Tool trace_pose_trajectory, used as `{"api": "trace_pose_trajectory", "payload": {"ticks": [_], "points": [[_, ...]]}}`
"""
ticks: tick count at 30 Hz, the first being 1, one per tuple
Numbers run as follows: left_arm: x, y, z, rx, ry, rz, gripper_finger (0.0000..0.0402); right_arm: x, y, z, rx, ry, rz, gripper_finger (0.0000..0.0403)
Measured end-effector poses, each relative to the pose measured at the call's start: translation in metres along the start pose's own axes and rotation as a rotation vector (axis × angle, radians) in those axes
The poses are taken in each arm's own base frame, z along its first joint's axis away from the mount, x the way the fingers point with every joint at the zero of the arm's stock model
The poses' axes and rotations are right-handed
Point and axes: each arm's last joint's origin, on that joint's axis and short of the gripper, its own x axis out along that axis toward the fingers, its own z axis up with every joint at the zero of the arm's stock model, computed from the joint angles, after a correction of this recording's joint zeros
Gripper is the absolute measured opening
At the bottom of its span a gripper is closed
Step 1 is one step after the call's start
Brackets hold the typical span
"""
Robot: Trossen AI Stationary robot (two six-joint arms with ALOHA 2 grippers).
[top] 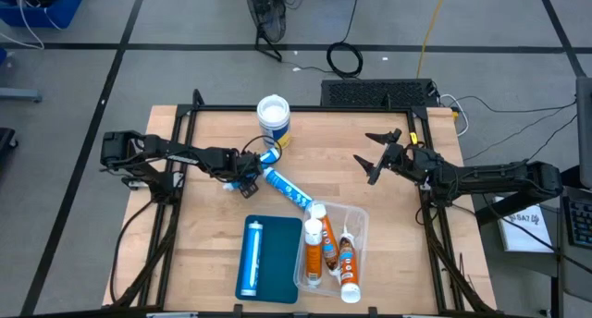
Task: Pick & place silicon tubes, Sealant and Lysol wipes
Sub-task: Put the left blue sealant into the blue bin
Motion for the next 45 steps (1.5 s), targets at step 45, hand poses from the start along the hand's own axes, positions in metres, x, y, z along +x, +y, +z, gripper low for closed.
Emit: {"api": "trace_pose_trajectory", "payload": {"ticks": [45], "points": [[-0.088,-0.030,-0.033,0.169,-0.308,-0.202,0.0217,0.000,0.000,-0.001,-0.002,0.007,0.001,0.0364]]}}
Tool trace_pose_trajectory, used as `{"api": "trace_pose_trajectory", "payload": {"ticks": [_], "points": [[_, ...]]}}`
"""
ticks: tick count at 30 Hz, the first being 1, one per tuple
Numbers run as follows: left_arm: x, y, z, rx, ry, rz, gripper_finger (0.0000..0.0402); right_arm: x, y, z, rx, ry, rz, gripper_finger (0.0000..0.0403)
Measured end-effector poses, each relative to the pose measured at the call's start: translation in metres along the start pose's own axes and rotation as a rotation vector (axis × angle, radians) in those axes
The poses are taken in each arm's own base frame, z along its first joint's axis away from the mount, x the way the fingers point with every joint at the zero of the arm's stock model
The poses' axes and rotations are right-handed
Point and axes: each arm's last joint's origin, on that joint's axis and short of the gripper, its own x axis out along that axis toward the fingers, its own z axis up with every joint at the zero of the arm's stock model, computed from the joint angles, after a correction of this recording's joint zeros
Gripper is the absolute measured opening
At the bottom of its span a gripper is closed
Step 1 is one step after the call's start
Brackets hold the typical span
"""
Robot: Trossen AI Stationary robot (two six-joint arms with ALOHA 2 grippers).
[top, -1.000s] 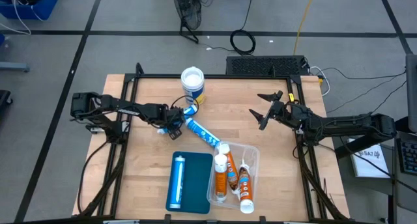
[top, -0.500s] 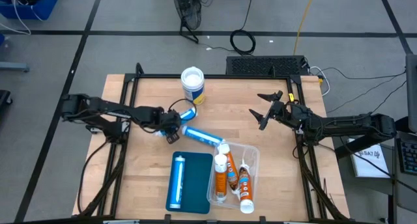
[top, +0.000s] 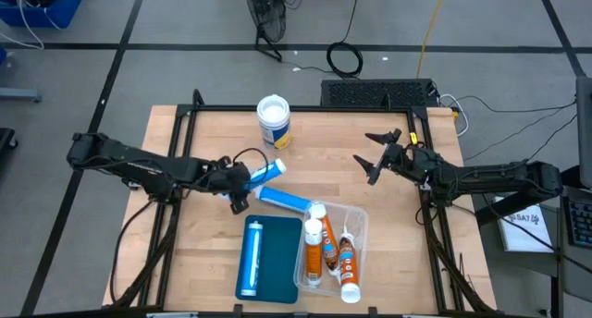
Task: Pick & place silicon tubes, Sealant and Lysol wipes
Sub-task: Put the left blue sealant into the blue bin
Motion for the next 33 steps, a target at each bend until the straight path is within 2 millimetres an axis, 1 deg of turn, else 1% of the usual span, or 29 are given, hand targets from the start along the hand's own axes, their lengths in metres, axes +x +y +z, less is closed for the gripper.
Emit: {"api": "trace_pose_trajectory", "payload": {"ticks": [5,11,15,19,23,27,33], "points": [[-0.016,-0.022,0.001,0.042,-0.127,-0.126,0.0217,0.000,0.000,0.000,0.000,0.001,-0.001,0.0364],[-0.037,-0.060,0.003,0.113,-0.317,-0.362,0.0217,0.000,0.000,0.000,-0.001,0.003,0.000,0.0364],[-0.052,-0.087,-0.003,0.185,-0.446,-0.473,0.0217,0.000,0.000,0.000,-0.001,0.002,0.000,0.0364],[-0.063,-0.110,-0.013,0.244,-0.552,-0.520,0.0217,0.000,0.000,0.000,-0.001,0.003,0.000,0.0364],[-0.063,-0.128,-0.024,0.268,-0.603,-0.506,0.0217,0.000,0.000,-0.001,-0.002,0.007,0.000,0.0364],[-0.054,-0.144,-0.033,0.269,-0.621,-0.500,0.0217,0.000,0.000,-0.001,-0.002,0.006,0.001,0.0364],[-0.042,-0.168,-0.041,0.279,-0.697,-0.555,0.0217,0.000,0.000,-0.001,-0.002,0.007,0.001,0.0364]]}}
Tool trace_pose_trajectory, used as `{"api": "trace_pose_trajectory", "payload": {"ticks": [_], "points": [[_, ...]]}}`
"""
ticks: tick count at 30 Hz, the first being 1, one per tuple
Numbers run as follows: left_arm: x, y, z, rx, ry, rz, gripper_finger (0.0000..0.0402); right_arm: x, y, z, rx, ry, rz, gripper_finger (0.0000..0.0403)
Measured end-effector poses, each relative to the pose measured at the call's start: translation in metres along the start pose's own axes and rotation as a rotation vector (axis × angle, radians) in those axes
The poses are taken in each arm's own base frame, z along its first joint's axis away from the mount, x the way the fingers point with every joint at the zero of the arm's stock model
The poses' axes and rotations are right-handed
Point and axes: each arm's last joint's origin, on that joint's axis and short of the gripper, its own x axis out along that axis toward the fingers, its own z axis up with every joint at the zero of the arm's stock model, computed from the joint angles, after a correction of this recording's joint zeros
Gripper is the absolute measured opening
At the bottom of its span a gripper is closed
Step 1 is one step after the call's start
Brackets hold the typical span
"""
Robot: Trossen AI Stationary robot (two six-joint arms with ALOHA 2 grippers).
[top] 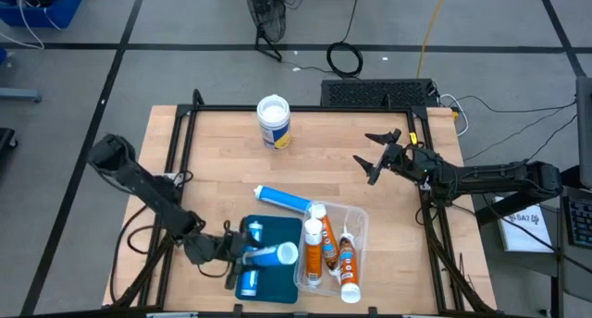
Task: Pick & place silicon tubes, Sealant and Lysol wipes
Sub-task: Put the left blue sealant into the blue bin
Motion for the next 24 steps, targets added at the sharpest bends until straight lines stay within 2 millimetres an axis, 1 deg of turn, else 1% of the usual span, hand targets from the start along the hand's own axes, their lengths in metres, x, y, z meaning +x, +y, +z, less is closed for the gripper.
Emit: {"api": "trace_pose_trajectory", "payload": {"ticks": [5,10,18,24], "points": [[0.011,-0.015,-0.008,0.053,-0.101,-0.039,0.0217,0.000,0.000,0.000,0.000,0.000,0.000,0.0364],[0.022,-0.024,-0.023,0.062,-0.163,-0.046,0.0217,0.000,0.000,0.000,0.000,0.000,0.000,0.0364],[0.033,-0.028,-0.039,-0.004,-0.229,-0.016,0.0217,0.000,0.000,0.000,0.000,0.000,0.000,0.0364],[0.035,-0.031,-0.041,-0.023,-0.295,-0.041,0.0217,0.000,0.000,0.000,0.000,0.000,0.000,0.0364]]}}
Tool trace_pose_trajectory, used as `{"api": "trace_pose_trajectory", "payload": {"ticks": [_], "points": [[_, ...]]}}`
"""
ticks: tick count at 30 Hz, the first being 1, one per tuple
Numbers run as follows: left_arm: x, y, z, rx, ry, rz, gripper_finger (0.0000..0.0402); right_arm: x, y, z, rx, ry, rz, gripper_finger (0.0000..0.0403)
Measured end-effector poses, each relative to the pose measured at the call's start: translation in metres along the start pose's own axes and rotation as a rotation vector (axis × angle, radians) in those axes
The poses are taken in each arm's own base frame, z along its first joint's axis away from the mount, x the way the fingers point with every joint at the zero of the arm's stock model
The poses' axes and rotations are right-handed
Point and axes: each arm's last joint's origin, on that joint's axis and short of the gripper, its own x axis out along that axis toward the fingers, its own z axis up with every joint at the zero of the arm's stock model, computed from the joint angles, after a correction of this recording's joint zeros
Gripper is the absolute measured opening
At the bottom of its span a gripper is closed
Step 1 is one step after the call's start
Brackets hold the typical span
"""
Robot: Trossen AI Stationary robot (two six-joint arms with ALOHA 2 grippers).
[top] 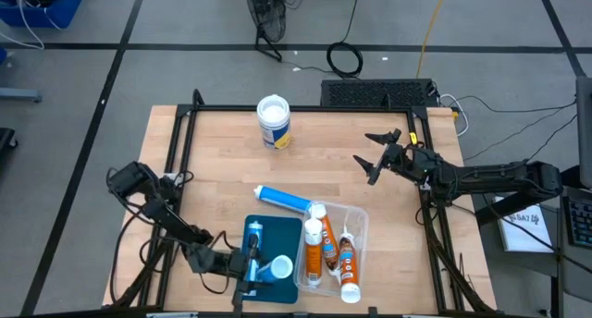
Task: Pick & place silicon tubes, Sealant and Lysol wipes
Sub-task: Put the left blue sealant into the blue bin
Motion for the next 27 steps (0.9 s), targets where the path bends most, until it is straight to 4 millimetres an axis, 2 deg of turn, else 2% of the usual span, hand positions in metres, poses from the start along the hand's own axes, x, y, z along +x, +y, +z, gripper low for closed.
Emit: {"api": "trace_pose_trajectory", "payload": {"ticks": [3,13,17,27], "points": [[-0.002,-0.005,0.001,0.003,-0.005,-0.016,0.0217,0.000,0.000,0.000,0.000,0.000,0.000,0.0364],[-0.001,-0.042,0.023,0.059,-0.071,-0.098,0.0217,0.000,0.000,0.000,0.000,0.000,0.000,0.0364],[-0.004,-0.054,0.029,0.069,-0.091,-0.080,0.0217,0.000,0.000,0.000,0.000,0.000,0.000,0.0364],[-0.008,-0.062,0.027,0.014,-0.054,-0.108,0.0217,0.000,0.000,0.000,0.000,0.000,0.000,0.0364]]}}
